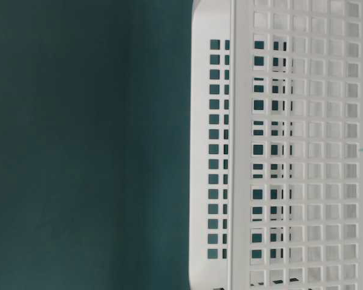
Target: Lift the white basket with both hands.
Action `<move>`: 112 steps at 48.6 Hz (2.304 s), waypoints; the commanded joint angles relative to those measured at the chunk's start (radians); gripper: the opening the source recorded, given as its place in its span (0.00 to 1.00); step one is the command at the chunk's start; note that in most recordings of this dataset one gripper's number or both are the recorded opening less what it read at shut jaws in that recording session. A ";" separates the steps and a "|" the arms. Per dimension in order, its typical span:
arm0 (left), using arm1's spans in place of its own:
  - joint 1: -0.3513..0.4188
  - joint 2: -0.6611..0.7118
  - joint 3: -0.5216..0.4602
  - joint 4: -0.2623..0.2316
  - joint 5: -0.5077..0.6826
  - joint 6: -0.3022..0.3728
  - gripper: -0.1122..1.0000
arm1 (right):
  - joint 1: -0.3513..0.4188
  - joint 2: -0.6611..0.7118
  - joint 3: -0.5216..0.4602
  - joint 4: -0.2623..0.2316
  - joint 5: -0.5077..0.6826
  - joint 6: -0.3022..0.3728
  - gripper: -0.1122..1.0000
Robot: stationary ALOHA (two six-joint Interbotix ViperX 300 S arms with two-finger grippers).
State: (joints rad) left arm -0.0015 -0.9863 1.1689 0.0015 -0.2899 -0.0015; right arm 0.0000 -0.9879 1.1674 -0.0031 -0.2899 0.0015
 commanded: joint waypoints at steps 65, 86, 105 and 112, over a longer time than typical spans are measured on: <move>0.060 0.422 -0.474 0.025 1.002 -1.253 0.08 | -0.164 0.514 -0.482 0.141 1.173 1.081 0.11; 0.064 0.557 -0.563 0.026 1.181 -1.256 0.09 | -0.161 0.701 -0.657 0.077 1.411 1.131 0.11; 0.063 0.541 -0.546 0.026 1.124 -1.204 0.26 | -0.160 0.710 -0.652 0.091 1.315 1.143 0.35; 0.063 0.545 -0.543 0.028 1.124 -1.195 0.54 | -0.156 0.733 -0.650 0.101 1.305 1.147 0.64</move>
State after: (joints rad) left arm 0.0598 -0.4495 0.6351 0.0230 0.8406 -1.1980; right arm -0.1611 -0.2884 0.5262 0.0905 1.0232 1.1459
